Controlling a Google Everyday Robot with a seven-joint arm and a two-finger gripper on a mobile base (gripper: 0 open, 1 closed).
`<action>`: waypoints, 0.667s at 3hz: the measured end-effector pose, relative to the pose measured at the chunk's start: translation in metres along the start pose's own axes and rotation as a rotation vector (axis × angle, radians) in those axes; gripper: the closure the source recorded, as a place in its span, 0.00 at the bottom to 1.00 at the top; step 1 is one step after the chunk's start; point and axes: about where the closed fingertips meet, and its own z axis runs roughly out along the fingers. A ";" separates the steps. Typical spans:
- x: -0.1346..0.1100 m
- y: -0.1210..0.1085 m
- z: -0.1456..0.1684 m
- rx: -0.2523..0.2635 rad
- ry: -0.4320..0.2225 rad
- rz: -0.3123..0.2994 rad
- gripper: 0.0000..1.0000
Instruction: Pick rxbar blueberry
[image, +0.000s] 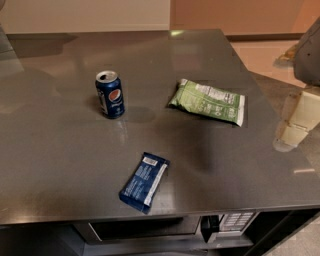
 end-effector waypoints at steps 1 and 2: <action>0.000 0.000 0.000 0.000 0.000 0.000 0.00; -0.009 0.000 0.002 -0.014 -0.021 -0.020 0.00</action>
Offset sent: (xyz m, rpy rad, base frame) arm 0.0063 0.0187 -0.0068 0.0385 0.0383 0.0638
